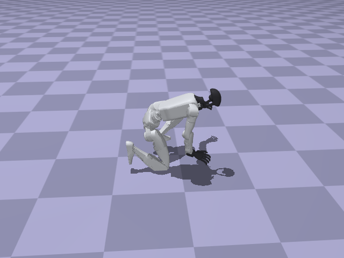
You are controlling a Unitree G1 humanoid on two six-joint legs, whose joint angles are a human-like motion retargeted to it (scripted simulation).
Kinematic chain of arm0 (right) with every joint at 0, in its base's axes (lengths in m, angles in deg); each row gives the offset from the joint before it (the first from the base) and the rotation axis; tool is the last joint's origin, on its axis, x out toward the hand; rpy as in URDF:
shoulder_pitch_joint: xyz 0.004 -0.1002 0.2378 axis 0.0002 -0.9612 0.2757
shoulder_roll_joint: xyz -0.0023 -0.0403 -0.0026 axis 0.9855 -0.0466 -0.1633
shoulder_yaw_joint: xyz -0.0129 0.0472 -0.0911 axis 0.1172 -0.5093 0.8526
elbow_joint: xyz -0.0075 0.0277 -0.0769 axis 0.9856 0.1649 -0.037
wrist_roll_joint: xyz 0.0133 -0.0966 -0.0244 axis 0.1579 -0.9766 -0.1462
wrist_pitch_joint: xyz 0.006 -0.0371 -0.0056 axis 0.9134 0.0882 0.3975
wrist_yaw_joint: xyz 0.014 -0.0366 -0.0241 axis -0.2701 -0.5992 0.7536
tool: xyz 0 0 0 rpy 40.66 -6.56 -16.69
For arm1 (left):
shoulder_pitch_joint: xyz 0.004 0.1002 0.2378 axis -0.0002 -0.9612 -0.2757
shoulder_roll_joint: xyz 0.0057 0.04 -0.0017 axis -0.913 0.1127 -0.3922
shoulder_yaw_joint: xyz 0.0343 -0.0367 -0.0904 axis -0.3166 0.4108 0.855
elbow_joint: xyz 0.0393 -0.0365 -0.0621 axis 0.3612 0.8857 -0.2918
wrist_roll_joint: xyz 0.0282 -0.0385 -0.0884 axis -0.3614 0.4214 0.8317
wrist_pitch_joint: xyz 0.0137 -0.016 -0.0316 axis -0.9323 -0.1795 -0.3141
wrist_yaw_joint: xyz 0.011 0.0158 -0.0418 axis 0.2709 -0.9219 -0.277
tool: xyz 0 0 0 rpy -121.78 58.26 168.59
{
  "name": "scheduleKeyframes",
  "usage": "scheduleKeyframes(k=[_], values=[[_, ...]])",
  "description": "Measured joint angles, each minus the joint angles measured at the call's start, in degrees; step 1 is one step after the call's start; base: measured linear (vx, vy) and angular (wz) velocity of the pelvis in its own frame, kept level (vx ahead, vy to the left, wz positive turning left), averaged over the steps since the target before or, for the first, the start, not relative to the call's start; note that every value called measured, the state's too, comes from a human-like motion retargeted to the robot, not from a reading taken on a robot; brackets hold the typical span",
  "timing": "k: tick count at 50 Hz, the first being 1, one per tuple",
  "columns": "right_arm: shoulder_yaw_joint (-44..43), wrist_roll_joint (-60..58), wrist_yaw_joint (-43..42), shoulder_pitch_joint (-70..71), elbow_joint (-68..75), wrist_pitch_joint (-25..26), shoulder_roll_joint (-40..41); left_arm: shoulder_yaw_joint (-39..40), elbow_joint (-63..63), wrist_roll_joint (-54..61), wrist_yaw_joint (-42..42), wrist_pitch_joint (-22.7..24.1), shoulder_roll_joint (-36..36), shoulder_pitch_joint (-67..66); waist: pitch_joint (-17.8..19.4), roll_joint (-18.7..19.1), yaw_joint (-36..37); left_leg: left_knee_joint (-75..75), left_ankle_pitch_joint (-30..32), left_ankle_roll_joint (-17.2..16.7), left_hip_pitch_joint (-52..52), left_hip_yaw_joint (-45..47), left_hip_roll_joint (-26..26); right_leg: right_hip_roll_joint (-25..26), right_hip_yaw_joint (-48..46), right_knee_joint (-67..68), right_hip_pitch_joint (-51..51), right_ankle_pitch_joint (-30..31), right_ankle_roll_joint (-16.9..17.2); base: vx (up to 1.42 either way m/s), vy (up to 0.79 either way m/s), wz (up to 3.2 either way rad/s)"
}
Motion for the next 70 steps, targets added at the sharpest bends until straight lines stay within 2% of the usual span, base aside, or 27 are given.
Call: scheduleKeyframes(k=[3,6,10,13,15,17,20,23,27,30,33,35,37,38,40,44,47,50,53,55,57,59,60,62,65,67,70], values=[[-2.24,-0.05,0.13,-3.29,0.78,3.67,-3.71,22.02,5.33,15.56,0.33,0.14,0.28,-26.06,0.0,4.14,4.83,0.99,-0.67,1.74,0.0,-0.38,0.04,-0.64,0.06,-0.87,0.34,-0.12,0.01,0.14,0.03,-0.11],[0.67,1.5,1.56,-5.27,1.18,8.83,-10.35,41.62,8.74,27.17,1.79,-1.31,7.87,-51.93,0.0,10.4,7.45,1.17,-0.63,4.21,0.0,-0.05,-0.83,-1.94,-0.04,-2.11,0.61,0.27,0.33,0.12,0.04,0.13],[-1.46,-1.37,1.89,-7.37,1.82,12.08,-12.93,66.09,8.38,31.99,2.85,0.86,18.81,-82.09,0.0,12.87,9.76,2.52,-1.38,5.25,0.0,-0.1,-0.55,-2.74,-0.08,-2.88,1.3,-0.31,0.91,0.11,0.03,-0.08],[-4.43,-3.83,1.07,-8.86,1.78,11.65,-12.75,77.75,7.67,32.8,3.75,3.01,27.69,-95.1,0.0,12.8,11.02,3.47,-1.85,5.2,0.0,-0.25,-0.43,-3.33,-0.42,-3.34,2.23,-0.93,1.27,0.1,0.03,-0.04],[-5.83,-4.41,0.82,-9.77,1.8,11.73,-12.79,82.94,7.98,34.85,4.21,3.7,31.81,-98.83,0.0,12.77,11.84,3.71,-1.91,5.03,0.0,-0.23,-0.56,-3.81,-0.62,-3.62,2.57,-1.13,1.42,0.07,0.01,0.06],[-6.35,-4.13,0.98,-10.44,1.72,12.15,-13.14,86.73,8.25,38.16,3.96,3.79,33.28,-99.1,0.0,12.93,12.38,3.64,-1.77,4.72,0.0,-0.16,-0.8,-4.26,-0.82,-3.83,2.68,-1.14,1.44,0.0,0.0,0.0],[-6.17,-3.22,1.65,-10.8,1.53,12.75,-13.26,88.77,7.51,41.77,2.34,3.46,31.35,-96.13,0.0,12.87,12.31,3.22,-1.39,4.05,0.0,-0.13,-1.25,-4.78,-1.23,-4.0,2.81,-1.07,1.38,-0.01,-0.01,0.06],[-4.95,-2.47,2.66,-9.98,1.43,12.52,-12.15,84.66,4.97,39.94,-0.44,3.01,25.0,-89.99,0.0,12.03,10.77,2.52,-0.99,3.33,0.0,-0.33,-1.62,-4.71,-1.83,-3.91,3.18,-1.03,1.38,-0.04,-0.04,0.11],[-2.18,-1.29,4.03,-7.93,0.75,10.95,-9.54,72.83,-0.08,32.07,-5.37,1.49,12.17,-76.93,0.0,9.92,7.37,1.4,-0.61,2.55,0.0,-0.82,-1.76,-3.31,-2.81,-3.39,3.96,-0.82,1.58,-0.09,-0.08,0.14],[0.63,-0.16,4.85,-6.04,-0.43,8.85,-7.38,58.65,-4.96,23.32,-9.06,0.18,2.13,-60.54,0.0,7.83,4.04,0.52,-0.45,2.04,0.0,-1.05,-1.61,-1.59,-3.47,-2.76,4.46,-0.45,1.89,-0.12,-0.08,0.14],[5.45,1.42,5.83,-3.47,-1.18,5.99,-6.15,36.16,-10.09,11.14,-11.05,-0.71,-2.11,-32.43,0.0,6.75,-0.27,-0.52,-0.09,1.51,0.0,-1.08,-1.6,0.32,-4.04,-2.13,4.83,0.23,2.14,-0.14,-0.06,0.17],[8.15,2.05,6.84,-2.41,-1.07,4.71,-6.38,18.19,-12.37,2.02,-11.06,-1.23,0.96,-8.68,0.0,6.93,-2.32,-1.22,0.24,0.7,0.0,-1.14,-1.64,1.76,-4.34,-1.79,5.1,0.76,2.41,-0.14,-0.04,0.14],[7.61,2.14,7.91,-2.81,-1.03,4.07,-6.51,-0.25,-11.9,-6.55,-10.56,-2.07,9.81,15.16,0.0,5.78,-2.27,-1.95,0.7,-0.67,0.0,-1.04,-1.5,3.37,-4.22,-1.45,4.9,1.28,2.71,-0.13,-0.02,0.08],[6.58,2.12,8.3,-2.97,-1.09,3.74,-5.83,-7.92,-11.21,-10.31,-10.31,-2.41,15.03,24.83,0.0,4.28,-2.09,-2.29,0.96,-1.5,0.0,-0.87,-1.28,4.21,-3.95,-1.25,4.54,1.53,2.83,-0.12,-0.01,0.0],[5.38,2.03,8.79,-2.28,-1.14,3.13,-3.67,-17.76,-10.59,-17.01,-9.4,-2.81,24.47,37.61,0.0,1.08,-2.76,-2.84,1.48,-3.24,0.0,-0.45,-0.62,5.72,-3.32,-0.83,3.65,1.98,2.97,-0.11,0.01,-0.07],[7.89,2.16,10.15,1.8,-0.95,3.65,-0.72,-21.38,-9.66,-25.61,-8.97,-4.59,37.07,46.1,0.0,-0.5,-6.86,-3.54,2.56,-5.07,0.0,1.22,0.42,6.21,-2.53,-0.29,1.59,2.87,2.86,-0.09,0.1,-0.07],[8.65,2.09,10.03,3.82,-1.03,3.77,-0.19,-21.35,-9.38,-27.49,-8.23,-5.06,40.58,46.1,0.0,-0.5,-8.54,-3.21,2.68,-5.09,0.0,2.59,1.2,4.86,-1.8,0.21,0.02,2.88,2.12,-0.03,0.14,-0.17],[7.57,0.6,8.23,4.41,-1.98,2.86,-0.41,-22.81,-11.9,-30.87,-3.57,-4.46,37.07,44.08,0.0,-0.5,-8.39,-2.38,2.27,-4.78,0.0,3.02,1.77,3.15,-0.72,0.58,-1.21,2.31,1.21,0.02,0.1,-0.26],[5.68,-1.76,5.66,3.46,-3.24,0.79,-1.74,-23.58,-18.2,-35.53,3.5,-3.16,27.61,40.44,0.0,-0.45,-6.61,-1.3,1.73,-2.81,0.0,3.37,2.02,1.9,0.63,0.95,-1.9,1.77,0.74,0.03,0.09,-0.27],[4.9,-2.18,4.51,2.36,-3.72,-0.34,-3.32,-21.88,-22.48,-34.08,6.05,-1.81,20.35,35.62,0.0,0.2,-4.65,-0.62,1.35,-1.38,0.0,3.39,1.98,1.25,1.4,1.02,-2.08,1.5,0.6,0.05,0.06,-0.21],[3.79,-0.63,3.25,0.93,-3.71,-1.78,-4.79,-17.53,-26.29,-25.97,6.96,0.85,12.66,27.41,0.0,2.04,-1.92,0.01,0.91,-0.16,0.0,3.18,1.85,0.76,1.88,0.93,-2.1,1.34,0.52,0.08,0.04,-0.25],[0.58,2.41,0.8,-0.99,-3.08,-5.17,-4.65,-9.76,-30.15,-12.54,7.43,6.17,4.43,15.86,0.0,2.76,1.81,0.91,0.22,0.38,0.0,2.53,2.2,0.67,2.08,0.91,-1.99,1.03,0.26,0.09,0.01,-0.32],[-0.37,3.75,0.25,-2.01,-2.52,-5.83,-5.11,-4.43,-31.34,-4.32,7.36,8.41,1.25,8.89,0.0,3.33,3.79,1.15,0.06,0.83,0.0,2.36,2.16,0.45,2.18,0.81,-2.08,1.06,0.16,0.1,0.0,-0.15],[-1.92,6.14,-0.25,-5.06,-1.65,-5.59,-8.19,12.11,-31.73,12.27,6.73,12.94,-0.67,-9.95,0.0,6.27,8.36,1.43,-0.12,1.7,0.0,2.03,1.73,-0.26,1.9,0.38,-1.84,1.12,0.09,0.1,0.0,0.04],[-4.63,7.03,-0.54,-10.26,-0.76,-3.39,-14.78,42.73,-30.06,27.99,5.18,17.64,3.49,-43.72,0.0,12.64,14.53,2.02,-0.51,2.64,0.0,1.2,1.04,-1.17,0.79,-0.49,-0.4,0.88,0.38,0.12,-0.01,0.04],[-7.18,1.75,3.02,-12.98,0.27,5.91,-18.56,63.76,-29.92,31.66,3.21,16.14,10.63,-66.94,0.0,16.13,16.57,2.42,-0.79,2.92,0.0,1.0,0.71,-1.52,0.35,-1.08,0.47,0.76,1.21,0.12,-0.01,0.07],[-7.99,1.57,2.5,-14.71,0.72,7.19,-20.64,84.56,-29.15,35.76,2.61,15.83,23.18,-91.82,0.0,17.94,18.01,2.46,-0.73,3.54,0.0,0.97,-0.06,-2.15,-0.35,-1.97,1.69,0.56,2.06,0.08,-0.02,0.25]])
